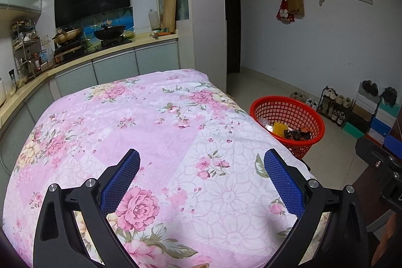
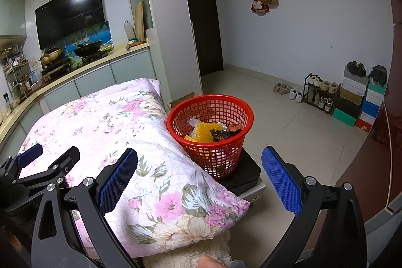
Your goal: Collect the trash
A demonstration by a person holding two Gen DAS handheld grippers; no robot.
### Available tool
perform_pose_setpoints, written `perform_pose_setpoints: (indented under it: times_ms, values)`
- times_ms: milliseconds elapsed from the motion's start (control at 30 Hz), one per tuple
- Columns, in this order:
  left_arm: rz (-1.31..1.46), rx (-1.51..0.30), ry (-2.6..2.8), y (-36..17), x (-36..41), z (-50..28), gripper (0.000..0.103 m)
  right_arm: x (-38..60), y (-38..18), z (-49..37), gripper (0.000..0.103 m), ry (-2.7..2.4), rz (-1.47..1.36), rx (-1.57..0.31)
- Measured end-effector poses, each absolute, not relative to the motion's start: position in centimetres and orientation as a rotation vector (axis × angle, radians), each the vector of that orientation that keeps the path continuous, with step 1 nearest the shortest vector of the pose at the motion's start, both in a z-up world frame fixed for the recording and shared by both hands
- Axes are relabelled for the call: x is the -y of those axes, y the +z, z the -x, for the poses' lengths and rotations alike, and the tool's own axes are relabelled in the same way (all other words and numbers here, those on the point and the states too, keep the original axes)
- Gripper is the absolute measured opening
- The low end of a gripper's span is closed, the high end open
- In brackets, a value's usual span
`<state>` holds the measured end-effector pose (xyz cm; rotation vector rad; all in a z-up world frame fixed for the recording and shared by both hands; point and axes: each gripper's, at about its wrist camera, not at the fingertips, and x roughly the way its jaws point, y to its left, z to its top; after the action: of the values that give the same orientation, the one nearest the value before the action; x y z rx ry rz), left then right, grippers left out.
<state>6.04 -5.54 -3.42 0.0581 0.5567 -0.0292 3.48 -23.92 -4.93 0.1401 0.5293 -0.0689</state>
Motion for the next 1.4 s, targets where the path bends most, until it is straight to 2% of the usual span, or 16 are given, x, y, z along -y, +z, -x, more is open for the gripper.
perform_pose_setpoints:
  times_ms: [1400]
  values:
    - [-0.059, -0.562, -0.036, -3.62, 5.57, -6.03, 0.096, 23.55, -5.74, -3.42, 0.096, -0.082, -0.148, -0.548]
